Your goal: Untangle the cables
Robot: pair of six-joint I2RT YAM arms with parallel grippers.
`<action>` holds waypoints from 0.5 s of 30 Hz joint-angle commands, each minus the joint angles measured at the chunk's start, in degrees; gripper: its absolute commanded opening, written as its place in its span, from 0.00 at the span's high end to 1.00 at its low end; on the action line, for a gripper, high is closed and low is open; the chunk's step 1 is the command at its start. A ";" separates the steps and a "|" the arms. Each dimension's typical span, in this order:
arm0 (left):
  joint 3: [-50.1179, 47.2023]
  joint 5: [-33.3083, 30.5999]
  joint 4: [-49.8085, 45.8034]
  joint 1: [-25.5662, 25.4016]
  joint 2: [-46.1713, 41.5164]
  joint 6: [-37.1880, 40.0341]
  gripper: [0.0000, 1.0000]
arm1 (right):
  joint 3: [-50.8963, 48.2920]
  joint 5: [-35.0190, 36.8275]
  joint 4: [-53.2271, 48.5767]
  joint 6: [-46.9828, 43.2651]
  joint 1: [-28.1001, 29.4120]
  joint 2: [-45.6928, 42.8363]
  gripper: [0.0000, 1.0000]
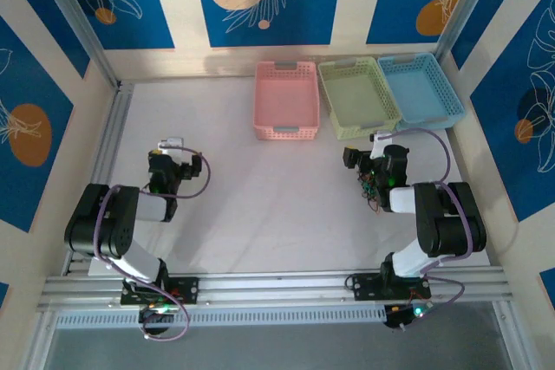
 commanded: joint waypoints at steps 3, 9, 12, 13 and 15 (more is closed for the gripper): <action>0.38 1.08 -0.18 0.17 -0.74 0.42 0.00 | 0.41 -1.42 0.55 -0.39 -0.25 -0.69 0.01; 0.47 1.08 -0.23 0.18 -0.70 0.42 0.00 | 0.47 -1.42 0.59 -0.38 -0.25 -0.69 0.01; 0.47 1.08 -0.27 0.16 -0.70 0.42 0.00 | 0.45 -1.39 0.60 -0.33 -0.25 -0.69 0.01; 0.47 1.08 -0.27 0.18 -0.70 0.42 0.00 | 0.41 -1.43 0.59 -0.33 -0.30 -0.68 0.01; 0.56 1.15 -0.46 0.18 -0.70 0.34 0.00 | 0.46 -1.44 0.56 -0.33 -0.25 -0.69 0.01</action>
